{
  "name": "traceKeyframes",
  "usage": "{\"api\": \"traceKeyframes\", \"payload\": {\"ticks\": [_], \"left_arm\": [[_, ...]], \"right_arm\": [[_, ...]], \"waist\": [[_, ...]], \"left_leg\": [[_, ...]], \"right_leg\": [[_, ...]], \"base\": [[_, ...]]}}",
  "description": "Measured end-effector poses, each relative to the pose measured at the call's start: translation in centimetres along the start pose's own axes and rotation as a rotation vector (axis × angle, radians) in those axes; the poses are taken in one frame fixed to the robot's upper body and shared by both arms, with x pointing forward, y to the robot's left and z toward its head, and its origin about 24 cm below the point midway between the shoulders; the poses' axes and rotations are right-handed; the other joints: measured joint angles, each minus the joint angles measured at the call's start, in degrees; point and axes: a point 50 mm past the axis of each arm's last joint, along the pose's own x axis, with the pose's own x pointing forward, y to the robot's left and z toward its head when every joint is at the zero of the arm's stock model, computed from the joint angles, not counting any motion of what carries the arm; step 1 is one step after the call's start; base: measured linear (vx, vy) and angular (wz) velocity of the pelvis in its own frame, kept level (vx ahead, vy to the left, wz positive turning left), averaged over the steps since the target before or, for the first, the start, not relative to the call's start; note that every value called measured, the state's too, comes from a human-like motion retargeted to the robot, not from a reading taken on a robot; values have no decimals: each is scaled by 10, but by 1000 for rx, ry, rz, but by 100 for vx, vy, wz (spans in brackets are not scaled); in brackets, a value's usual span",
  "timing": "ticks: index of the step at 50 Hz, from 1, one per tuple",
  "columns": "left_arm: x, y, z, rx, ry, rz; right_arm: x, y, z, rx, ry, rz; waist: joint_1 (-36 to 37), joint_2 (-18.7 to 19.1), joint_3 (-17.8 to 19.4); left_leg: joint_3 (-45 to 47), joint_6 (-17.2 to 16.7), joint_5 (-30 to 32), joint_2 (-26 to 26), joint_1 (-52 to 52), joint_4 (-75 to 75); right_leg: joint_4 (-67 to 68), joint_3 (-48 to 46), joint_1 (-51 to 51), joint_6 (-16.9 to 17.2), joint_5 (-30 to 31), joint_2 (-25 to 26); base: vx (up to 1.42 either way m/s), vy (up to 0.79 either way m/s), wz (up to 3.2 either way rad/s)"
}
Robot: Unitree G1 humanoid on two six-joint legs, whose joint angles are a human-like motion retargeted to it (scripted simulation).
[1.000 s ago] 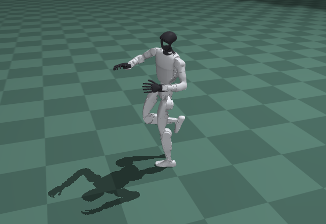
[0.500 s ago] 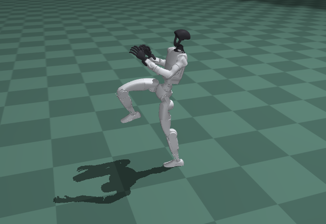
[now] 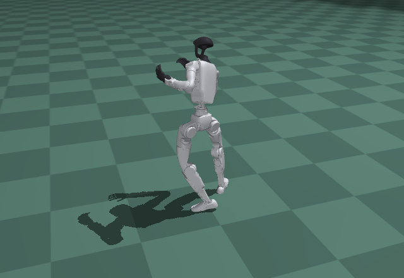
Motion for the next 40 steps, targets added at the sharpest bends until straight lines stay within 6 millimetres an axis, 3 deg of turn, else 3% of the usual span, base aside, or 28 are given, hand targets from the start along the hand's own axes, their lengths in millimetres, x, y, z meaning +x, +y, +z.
{"api": "traceKeyframes", "payload": {"ticks": [2, 5, 8, 11, 13, 15, 17, 18, 20, 22, 23, 25, 28, 30, 32, 34, 36, 38, 40], "left_arm": [[19, -18, 10, 135, 27, -149], [32, -45, 21, 287, -24, -315], [44, -75, 24, 357, -170, -394], [72, -111, 29, 435, -370, -477], [106, -142, 34, 582, -498, -567], [155, -173, 40, 864, -606, -607], [227, -190, 49, 1300, -677, -447], [262, -182, 56, 1571, -665, -291], [310, -132, 73, 2100, -458, 56], [318, -99, 84, 2269, -166, 214], [318, -96, 86, 2268, -120, 212], [318, -115, 86, 2190, -280, 113], [297, -155, 61, 1905, -687, -29], [275, -171, 43, 1706, -794, -108], [251, -171, 27, 1388, -733, -186], [221, -150, 16, 973, -616, -202], [186, -117, 3, 552, -507, -137], [151, -92, -20, 192, -379, -66], [116, -62, -43, -28, -219, -27]], "right_arm": [[-19, 8, -8, 154, 153, 24], [-37, 14, 1, 309, 177, -5], [-44, 22, 9, 394, 192, -2], [-45, 24, 15, 499, 195, -39], [-43, 17, 15, 527, 189, -59], [-41, 9, 14, 522, 179, -63], [-38, 2, 11, 483, 171, -84], [-38, -1, 8, 465, 175, -112], [-41, -2, 4, 455, 197, -179], [-42, -1, 1, 420, 212, -219], [-44, -2, 0, 403, 215, -240], [-48, -10, 4, 352, 207, -308], [-51, -21, 15, 228, 170, -413], [-44, -31, 18, 42, 113, -436], [-27, -40, 14, -35, 38, -461], [4, -45, -4, -167, -6, -499], [51, -46, -31, -321, -5, -553], [105, -47, -69, -462, 123, -503], [136, -52, -118, -560, 373, -405]], "waist": [[-45, -28, -3], [-143, -51, -10], [-266, -57, -8], [-386, -63, -8], [-449, -72, -4], [-500, -78, 6], [-539, -74, 43], [-555, -81, 50], [-588, -101, 49], [-603, -116, 52], [-607, -123, 50], [-599, -130, 48], [-561, -121, 39], [-532, -114, 31], [-503, -112, 24], [-478, -113, 17], [-446, -112, 11], [-392, -110, 15], [-324, -115, 14]], "left_leg": [[45, 19, -8, -5, 14, 12], [106, 51, -9, -10, 54, 24], [147, 81, 24, -13, 117, 32], [115, 95, 75, -13, 157, 53], [51, 87, 109, -21, 163, 71], [-37, 75, 136, -34, 148, 93], [-124, 72, 126, -28, 120, 132], [-155, 70, 112, -36, 113, 138], [-180, 76, 75, -39, 110, 142], [-172, 84, 39, -30, 114, 125], [-168, 85, 24, -25, 116, 108], [-172, 76, 6, -17, 114, 56], [-244, 40, 32, -8, 89, -39], [-328, 15, 47, -1, 64, -58], [-411, -11, 46, -3, 48, -41], [-457, -33, 37, -8, 49, -39], [-451, -43, 24, -8, 66, -65], [-415, -40, 9, -8, 90, -106], [-379, -29, -6, -10, 110, -147]], "right_leg": [[-23, 35, -34, 19, 41, 5], [-78, 129, -60, 26, 39, 47], [-135, 231, -47, -17, 36, 105], [-165, 336, -33, -46, 30, 160], [-123, 405, -53, -11, 7, 183], [-131, 461, -53, 5, 8, 215], [-246, 502, 0, -57, 59, 261], [-255, 523, 5, -54, 64, 268], [-268, 561, 11, -55, 70, 275], [-274, 592, 14, -51, 73, 275], [-275, 606, 15, -49, 74, 274], [-279, 633, 15, -46, 77, 277], [-288, 661, 15, -42, 82, 289], [-293, 667, 16, -42, 84, 294], [-292, 664, 18, -45, 80, 294], [-291, 660, 21, -47, 74, 294], [-290, 654, 18, -45, 67, 292], [-285, 631, 10, -38, 59, 288], [-270, 566, -4, -36, 47, 276]], "base": [[28, -31, -278], [36, -27, -272], [45, -18, -327], [48, -9, -362], [45, -1, -355], [35, 6, -322], [25, 12, -271], [23, 13, -239], [20, 12, -207], [16, 13, -168], [13, 13, -151], [10, 12, -142], [4, 13, -104], [-2, 15, -43], [-7, 16, -4], [-12, 16, -1], [-18, 16, -21], [-23, 16, -46], [-26, 11, -57]]}}
